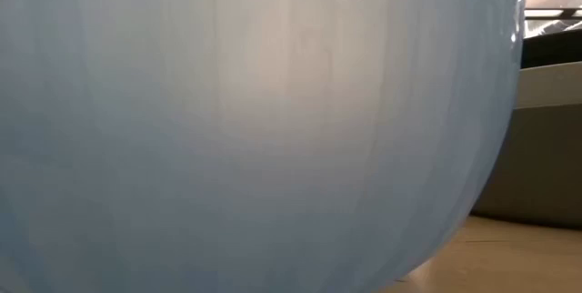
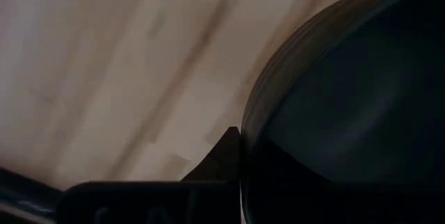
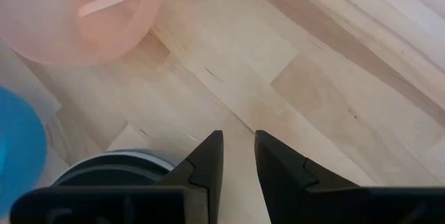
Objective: Nest bowls inside each other
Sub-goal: Stack the black bowl on top of the top stacked bowls
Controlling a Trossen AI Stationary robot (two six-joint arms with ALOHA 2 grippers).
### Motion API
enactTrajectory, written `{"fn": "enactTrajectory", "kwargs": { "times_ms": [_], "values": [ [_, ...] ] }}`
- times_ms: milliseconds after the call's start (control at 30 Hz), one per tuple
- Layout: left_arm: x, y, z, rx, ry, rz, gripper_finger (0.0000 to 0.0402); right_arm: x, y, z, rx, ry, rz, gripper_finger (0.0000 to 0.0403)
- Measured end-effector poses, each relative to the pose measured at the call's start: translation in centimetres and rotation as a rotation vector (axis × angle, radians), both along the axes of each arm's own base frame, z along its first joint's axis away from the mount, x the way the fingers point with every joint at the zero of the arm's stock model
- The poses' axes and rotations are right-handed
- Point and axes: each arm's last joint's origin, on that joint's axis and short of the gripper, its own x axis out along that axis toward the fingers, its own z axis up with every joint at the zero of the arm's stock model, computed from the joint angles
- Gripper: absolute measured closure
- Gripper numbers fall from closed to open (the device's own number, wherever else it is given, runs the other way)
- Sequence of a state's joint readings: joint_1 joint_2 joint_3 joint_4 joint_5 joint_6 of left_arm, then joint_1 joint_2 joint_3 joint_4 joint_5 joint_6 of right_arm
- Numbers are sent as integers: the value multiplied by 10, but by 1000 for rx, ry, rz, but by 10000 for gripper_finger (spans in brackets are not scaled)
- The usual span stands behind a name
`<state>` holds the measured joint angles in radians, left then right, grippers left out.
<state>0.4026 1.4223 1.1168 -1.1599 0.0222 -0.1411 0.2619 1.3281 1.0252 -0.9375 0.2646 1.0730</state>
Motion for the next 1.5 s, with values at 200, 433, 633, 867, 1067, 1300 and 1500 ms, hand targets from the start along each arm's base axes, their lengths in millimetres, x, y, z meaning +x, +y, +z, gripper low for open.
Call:
{"fn": "enactTrajectory", "kwargs": {
  "times_ms": [200,433,633,867,1067,1300,1500],
  "values": [
    [2,28,47,100,-128,27,390,0,0,0,-2,2,3,312],
    [15,63,90,190,-225,32,390,1,-4,0,-5,3,-4,312],
    [53,92,104,214,-218,-46,390,1,-7,0,-8,5,-10,312],
    [93,119,97,171,-136,-148,390,1,-7,0,-8,5,-11,312],
    [117,136,84,80,-170,-226,390,1,-7,0,-8,5,-11,312],
    [127,148,69,15,-178,-264,390,1,-7,0,-8,6,-11,312],
    [129,158,54,-10,-161,-246,390,1,-7,0,-11,7,-5,312]
  ]
}}
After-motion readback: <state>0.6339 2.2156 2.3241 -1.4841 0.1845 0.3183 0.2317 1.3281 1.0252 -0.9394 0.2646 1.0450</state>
